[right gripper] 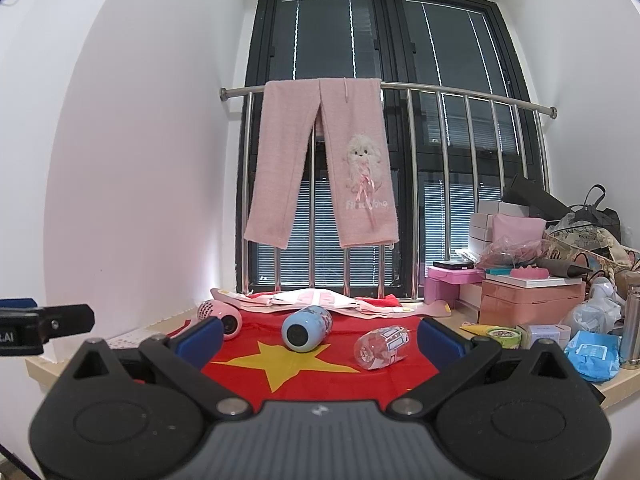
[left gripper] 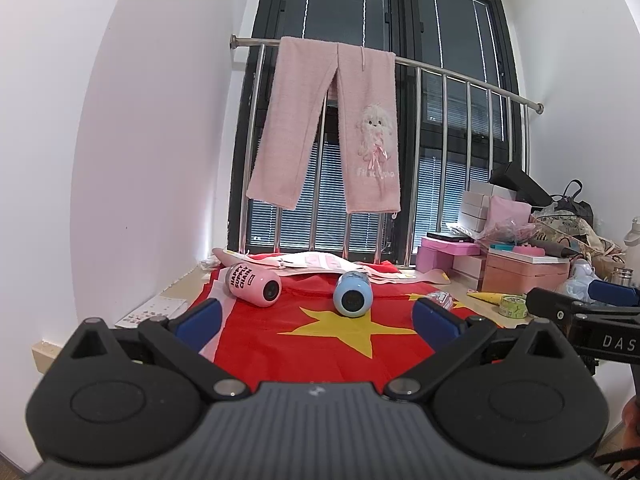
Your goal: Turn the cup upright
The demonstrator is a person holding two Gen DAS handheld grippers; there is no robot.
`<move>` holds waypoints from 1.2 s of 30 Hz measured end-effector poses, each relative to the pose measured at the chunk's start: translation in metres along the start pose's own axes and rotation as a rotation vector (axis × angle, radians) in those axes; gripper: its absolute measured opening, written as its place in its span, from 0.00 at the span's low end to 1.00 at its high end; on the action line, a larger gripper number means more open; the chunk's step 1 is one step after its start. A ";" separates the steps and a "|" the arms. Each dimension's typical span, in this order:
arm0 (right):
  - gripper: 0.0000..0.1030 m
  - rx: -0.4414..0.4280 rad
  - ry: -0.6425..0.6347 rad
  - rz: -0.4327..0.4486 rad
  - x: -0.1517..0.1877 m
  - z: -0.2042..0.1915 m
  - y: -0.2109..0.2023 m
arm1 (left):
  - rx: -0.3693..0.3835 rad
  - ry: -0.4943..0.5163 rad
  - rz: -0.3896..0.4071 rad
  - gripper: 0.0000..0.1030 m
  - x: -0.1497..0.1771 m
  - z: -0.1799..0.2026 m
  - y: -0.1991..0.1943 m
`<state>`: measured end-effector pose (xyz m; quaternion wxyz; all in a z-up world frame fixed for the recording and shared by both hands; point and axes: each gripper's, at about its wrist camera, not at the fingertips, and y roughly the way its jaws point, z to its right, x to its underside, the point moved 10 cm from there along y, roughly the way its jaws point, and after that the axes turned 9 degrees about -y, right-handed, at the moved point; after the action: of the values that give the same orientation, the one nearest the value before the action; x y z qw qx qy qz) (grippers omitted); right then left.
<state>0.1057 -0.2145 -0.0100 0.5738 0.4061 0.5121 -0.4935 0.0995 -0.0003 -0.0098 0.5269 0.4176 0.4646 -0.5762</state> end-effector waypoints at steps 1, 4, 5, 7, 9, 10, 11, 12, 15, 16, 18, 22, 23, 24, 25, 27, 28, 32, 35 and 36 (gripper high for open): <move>1.00 0.000 0.000 0.000 0.000 0.000 0.000 | 0.000 0.000 0.000 1.00 0.000 0.000 0.000; 1.00 0.000 0.001 0.000 0.000 0.000 0.000 | 0.000 0.000 0.000 1.00 0.000 0.000 0.000; 1.00 0.000 0.001 0.000 0.000 0.000 0.000 | 0.001 0.000 0.001 1.00 0.000 0.000 0.000; 1.00 0.000 0.001 0.001 0.000 0.000 0.000 | 0.000 0.000 0.000 1.00 0.000 0.000 0.000; 1.00 0.000 0.001 0.000 0.000 0.000 0.000 | 0.001 0.000 0.000 1.00 0.001 0.000 0.000; 1.00 0.000 0.001 0.000 0.000 0.000 0.000 | 0.000 0.000 0.000 1.00 0.001 0.000 0.000; 1.00 0.000 0.001 0.000 0.000 0.000 -0.001 | 0.000 0.000 0.000 1.00 0.001 0.000 0.000; 1.00 0.000 0.001 0.000 0.000 0.000 -0.001 | 0.000 -0.001 0.000 1.00 0.001 0.000 0.000; 1.00 0.000 0.000 -0.002 0.001 -0.001 0.000 | -0.001 0.000 -0.001 1.00 0.001 0.000 0.000; 1.00 0.000 0.000 -0.005 0.003 -0.003 0.004 | 0.000 0.001 -0.004 1.00 0.001 0.000 0.001; 1.00 -0.002 -0.002 -0.012 0.004 -0.004 0.007 | -0.003 0.003 -0.012 1.00 0.001 0.000 0.004; 1.00 -0.001 0.009 -0.042 0.009 0.000 0.021 | -0.016 -0.006 -0.034 1.00 0.001 -0.003 0.018; 1.00 0.001 0.013 -0.053 0.010 0.002 0.027 | -0.019 -0.009 -0.039 1.00 0.000 -0.003 0.023; 1.00 0.002 0.014 -0.061 0.012 0.004 0.032 | -0.022 -0.013 -0.044 1.00 0.000 -0.005 0.028; 1.00 0.003 0.017 -0.071 0.013 0.006 0.038 | -0.025 -0.020 -0.051 1.00 -0.001 -0.006 0.034; 1.00 0.003 0.021 -0.096 0.015 0.009 0.053 | -0.028 -0.029 -0.063 1.00 -0.003 -0.007 0.047; 1.00 0.002 0.020 -0.109 0.016 0.011 0.060 | -0.030 -0.027 -0.066 1.00 -0.005 -0.008 0.055; 1.00 0.000 0.014 -0.155 0.019 0.020 0.095 | -0.037 -0.009 -0.086 1.00 -0.010 -0.009 0.088; 1.00 -0.003 0.011 -0.208 0.022 0.029 0.130 | -0.044 -0.001 -0.112 1.00 -0.011 -0.009 0.117; 1.00 -0.006 0.014 -0.228 0.024 0.032 0.141 | -0.049 0.003 -0.120 1.00 -0.012 -0.010 0.126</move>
<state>0.2500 -0.2229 -0.0344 0.5116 0.3472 0.5604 -0.5511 0.2262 0.0099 -0.0127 0.5009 0.3767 0.5036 -0.5946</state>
